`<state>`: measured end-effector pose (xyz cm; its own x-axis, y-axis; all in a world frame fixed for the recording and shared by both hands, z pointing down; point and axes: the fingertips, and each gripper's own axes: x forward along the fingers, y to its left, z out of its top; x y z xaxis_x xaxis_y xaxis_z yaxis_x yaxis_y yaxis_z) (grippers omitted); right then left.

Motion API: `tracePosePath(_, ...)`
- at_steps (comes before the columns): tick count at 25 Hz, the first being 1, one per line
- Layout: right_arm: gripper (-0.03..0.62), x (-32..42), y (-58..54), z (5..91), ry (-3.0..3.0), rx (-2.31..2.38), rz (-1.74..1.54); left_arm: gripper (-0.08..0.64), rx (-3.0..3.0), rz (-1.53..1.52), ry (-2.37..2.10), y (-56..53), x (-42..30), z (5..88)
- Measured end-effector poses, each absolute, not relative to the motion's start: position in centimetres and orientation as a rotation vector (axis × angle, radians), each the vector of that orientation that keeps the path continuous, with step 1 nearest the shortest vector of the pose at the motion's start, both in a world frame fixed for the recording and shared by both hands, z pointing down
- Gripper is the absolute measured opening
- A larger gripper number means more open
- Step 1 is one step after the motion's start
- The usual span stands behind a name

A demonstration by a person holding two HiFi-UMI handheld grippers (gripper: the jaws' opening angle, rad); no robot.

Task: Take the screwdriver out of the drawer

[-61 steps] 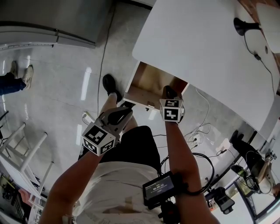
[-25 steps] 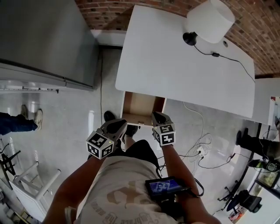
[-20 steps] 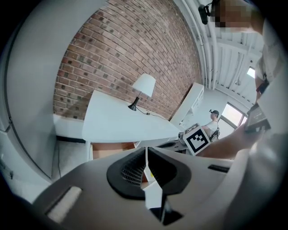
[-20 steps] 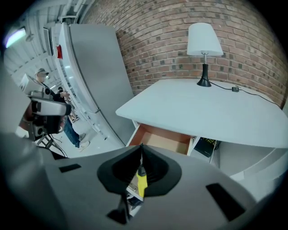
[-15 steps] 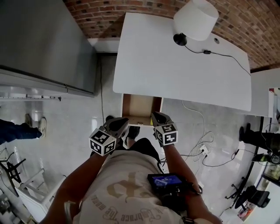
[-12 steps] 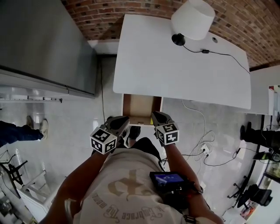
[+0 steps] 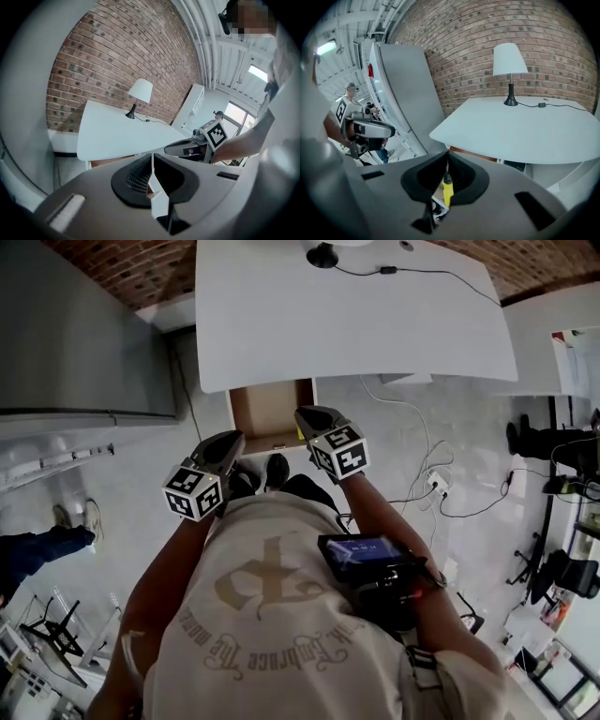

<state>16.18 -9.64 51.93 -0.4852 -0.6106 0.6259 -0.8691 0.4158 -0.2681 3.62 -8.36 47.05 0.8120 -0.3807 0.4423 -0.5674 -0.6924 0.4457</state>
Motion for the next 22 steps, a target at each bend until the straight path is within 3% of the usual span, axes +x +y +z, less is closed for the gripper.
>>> tracePosePath(22, 0.014, 17.3, -8.9, 46.6, -2.363, 1.247, 0.690, 0.017, 2.483, 0.373, -0.765, -9.4, 5.4, 44.3)
